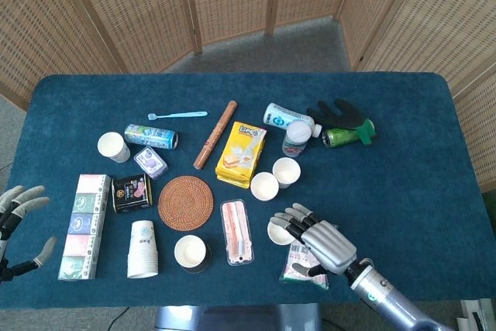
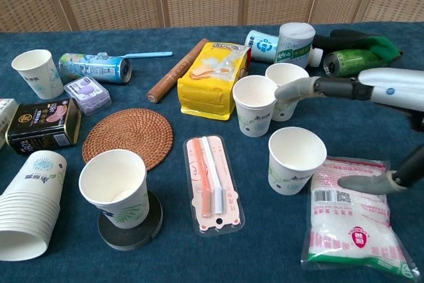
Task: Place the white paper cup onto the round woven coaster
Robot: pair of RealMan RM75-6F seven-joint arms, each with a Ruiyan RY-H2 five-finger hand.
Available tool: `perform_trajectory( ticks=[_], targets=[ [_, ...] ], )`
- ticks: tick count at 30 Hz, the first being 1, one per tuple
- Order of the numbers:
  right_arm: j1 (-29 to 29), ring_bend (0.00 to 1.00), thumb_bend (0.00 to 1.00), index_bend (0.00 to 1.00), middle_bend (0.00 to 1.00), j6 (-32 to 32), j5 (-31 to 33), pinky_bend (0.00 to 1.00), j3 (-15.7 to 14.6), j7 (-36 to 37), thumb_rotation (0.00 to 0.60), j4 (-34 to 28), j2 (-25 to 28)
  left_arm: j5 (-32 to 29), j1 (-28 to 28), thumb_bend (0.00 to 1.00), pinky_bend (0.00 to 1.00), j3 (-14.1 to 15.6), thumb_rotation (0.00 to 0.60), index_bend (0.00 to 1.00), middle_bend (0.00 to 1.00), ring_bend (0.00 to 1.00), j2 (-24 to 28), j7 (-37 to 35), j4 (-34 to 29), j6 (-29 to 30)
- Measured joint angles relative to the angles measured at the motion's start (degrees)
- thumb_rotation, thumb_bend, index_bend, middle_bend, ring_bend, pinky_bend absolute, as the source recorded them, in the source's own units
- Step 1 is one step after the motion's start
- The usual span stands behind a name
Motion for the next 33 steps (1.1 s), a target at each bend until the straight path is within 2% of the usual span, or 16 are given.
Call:
perform_trajectory(
  ticks=[9, 20, 22, 25, 28, 30, 33],
  targets=[
    [3.97, 0.0, 0.32, 0.0, 0.0, -5.41, 6.44, 0.0, 2.4, -5.64, 0.6, 2.67, -5.07, -2.09, -0.8, 0.42, 0.0, -0.69, 0.501, 0.21, 0.17, 0.05, -1.04, -1.35, 1.87, -1.6],
    [5.66, 0.0, 0.32, 0.0, 0.0, -7.72, 10.06, 0.02, 1.8, -8.08, 0.6, 6.13, -7.33, -3.05, -1.09, 0.42, 0.0, -1.11, 0.498, 0.21, 0.17, 0.05, -1.62, -2.2, 2.92, -2.12],
    [5.84, 0.0, 0.33, 0.0, 0.0, -7.86, 10.12, 0.06, 1.62, -7.71, 0.6, 6.6, -7.36, -3.0, -1.06, 0.42, 0.0, -1.1, 0.498, 0.21, 0.17, 0.05, -1.65, -2.12, 2.94, -2.05],
    [5.89, 0.0, 0.33, 0.07, 0.02, -7.56, 9.93, 0.18, 1.34, -7.13, 0.6, 7.21, -7.38, -3.03, -0.93, 0.42, 0.0, -1.11, 0.499, 0.21, 0.17, 0.05, -1.71, -2.06, 2.95, -1.83],
    [5.84, 0.01, 0.34, 0.18, 0.11, -6.99, 9.41, 0.34, 1.1, -6.63, 0.6, 7.8, -7.64, -3.11, -0.85, 0.42, 0.0, -1.18, 0.498, 0.21, 0.17, 0.05, -1.79, -2.09, 2.99, -1.67],
    [5.82, 0.07, 0.35, 0.27, 0.16, -6.74, 9.06, 0.46, 0.9, -6.17, 0.6, 8.21, -7.84, -3.01, -0.83, 0.42, 0.0, -1.17, 0.499, 0.21, 0.17, 0.05, -1.79, -1.96, 2.98, -1.63],
    [5.81, 0.13, 0.35, 0.33, 0.21, -6.38, 8.48, 0.55, 0.51, -5.35, 0.6, 8.64, -7.97, -2.87, -0.75, 0.42, 0.0, -1.17, 0.501, 0.21, 0.17, 0.05, -1.71, -1.75, 2.86, -1.42]
  ],
)
